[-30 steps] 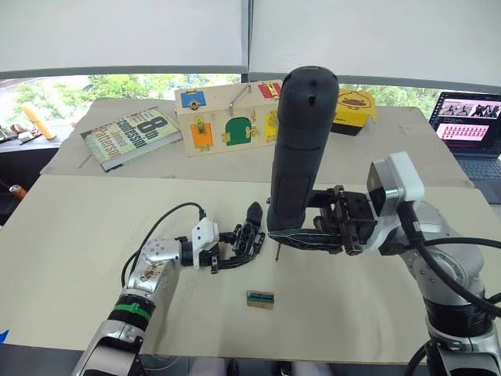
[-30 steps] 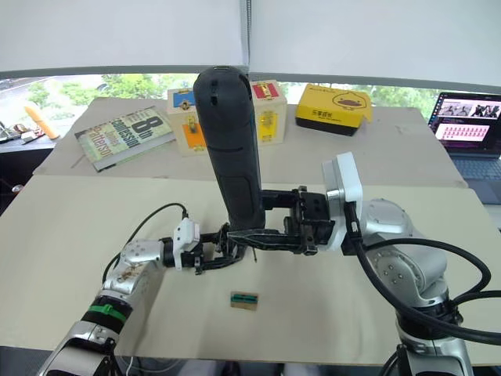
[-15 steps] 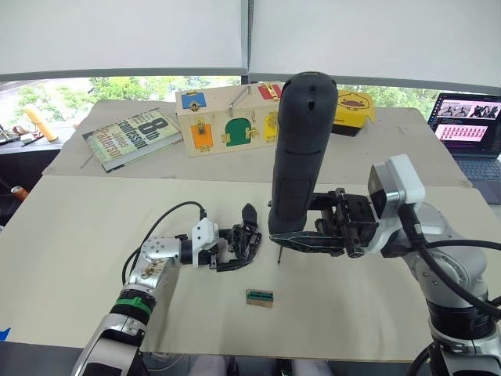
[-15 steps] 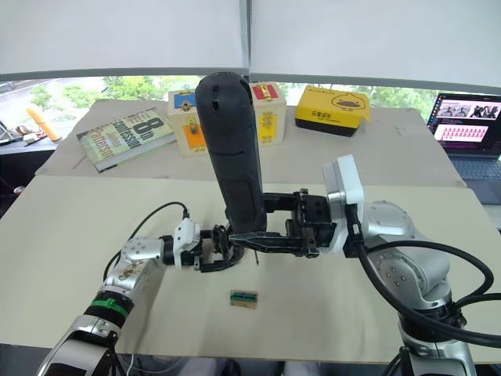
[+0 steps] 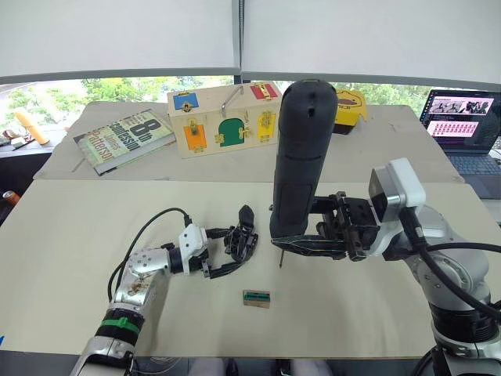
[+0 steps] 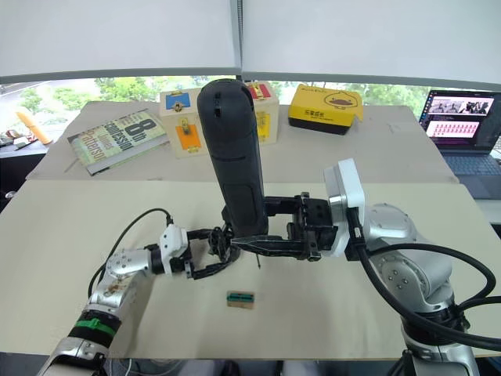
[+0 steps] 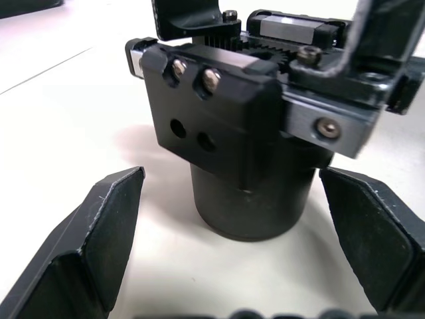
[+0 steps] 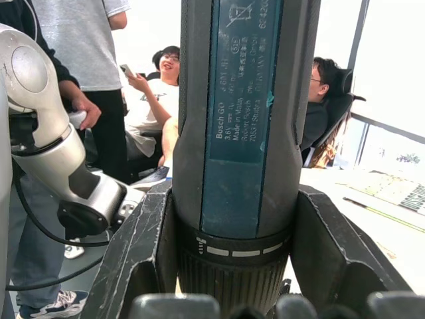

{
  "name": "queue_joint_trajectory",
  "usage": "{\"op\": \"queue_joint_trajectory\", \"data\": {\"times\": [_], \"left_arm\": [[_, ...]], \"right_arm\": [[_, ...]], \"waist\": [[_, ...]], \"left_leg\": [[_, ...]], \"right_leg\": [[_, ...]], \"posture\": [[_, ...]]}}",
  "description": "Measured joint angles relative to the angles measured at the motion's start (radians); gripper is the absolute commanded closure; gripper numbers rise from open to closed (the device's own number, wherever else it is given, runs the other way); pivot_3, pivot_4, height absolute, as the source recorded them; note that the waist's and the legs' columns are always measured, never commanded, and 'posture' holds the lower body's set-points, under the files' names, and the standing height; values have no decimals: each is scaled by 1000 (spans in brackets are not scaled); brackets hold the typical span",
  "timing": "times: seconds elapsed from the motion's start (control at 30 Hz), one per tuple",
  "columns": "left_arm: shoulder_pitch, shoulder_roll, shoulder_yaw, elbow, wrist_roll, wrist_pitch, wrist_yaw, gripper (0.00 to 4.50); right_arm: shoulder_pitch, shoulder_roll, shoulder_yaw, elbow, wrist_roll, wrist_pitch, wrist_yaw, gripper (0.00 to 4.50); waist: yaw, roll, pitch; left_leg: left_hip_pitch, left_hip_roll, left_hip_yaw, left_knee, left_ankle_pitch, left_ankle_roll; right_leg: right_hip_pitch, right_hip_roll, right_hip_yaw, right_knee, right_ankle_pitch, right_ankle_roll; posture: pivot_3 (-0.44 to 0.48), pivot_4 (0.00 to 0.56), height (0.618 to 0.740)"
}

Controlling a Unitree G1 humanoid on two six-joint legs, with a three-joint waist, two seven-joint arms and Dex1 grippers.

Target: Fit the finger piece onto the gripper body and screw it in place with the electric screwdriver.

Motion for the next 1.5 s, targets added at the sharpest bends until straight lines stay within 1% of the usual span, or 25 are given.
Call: {"op": "queue_joint_trajectory", "data": {"times": [0.17,0.33,0.4,0.47,0.8,1.0,1.4,1.43,1.5], "left_arm": [[31,-19,-24,-82,40,59,85,36],[52,-35,-45,-132,57,93,127,36],[55,-40,-47,-136,60,93,136,36],[54,-44,-52,-138,70,92,148,36],[43,-60,-63,-141,76,111,141,36],[21,-82,-65,-121,80,128,147,36],[-4,-88,-82,-109,83,148,146,36],[-5,-89,-83,-110,86,154,151,562],[-7,-89,-84,-113,90,161,156,1309]], "right_arm": [[0,0,1,0,-2,0,1,2567],[-4,4,3,3,-5,0,0,2567],[-5,5,4,5,-10,0,0,2567],[-10,6,4,11,-13,0,0,2567],[-34,13,5,14,-21,0,-2,2567],[-42,13,5,15,-21,0,-4,2567],[-58,20,7,20,-23,0,-12,2567],[-58,21,7,20,-23,0,-13,2567],[-58,22,7,20,-23,0,-16,2567]], "waist": [[11,0,0],[23,0,0],[25,0,0],[27,0,0],[33,1,0],[44,0,0],[49,0,0],[50,0,0],[49,0,0]], "left_leg": [[0,0,0,0,0,1],[0,-1,0,0,-1,1],[-1,-1,0,0,-1,1],[0,-2,0,0,-1,2],[-1,-3,0,0,-1,4],[-1,-6,0,0,0,6],[-1,-7,-1,0,0,7],[-1,-7,-1,0,0,8],[-1,-8,-1,0,1,8]], "right_leg": [[0,-1,0,0,0,0],[0,-2,0,-1,0,1],[0,-7,-1,0,0,1],[1,-7,-1,0,0,1],[1,-6,-2,-1,0,3],[2,-9,-2,-1,1,5],[2,-11,-3,-1,2,6],[2,-11,-3,-1,2,6],[2,-12,-3,-1,2,6]], "posture": [[0,150,740],[0,150,740],[0,150,740],[0,150,740],[0,150,740],[0,150,740],[0,150,740],[0,150,740],[0,150,740]]}}
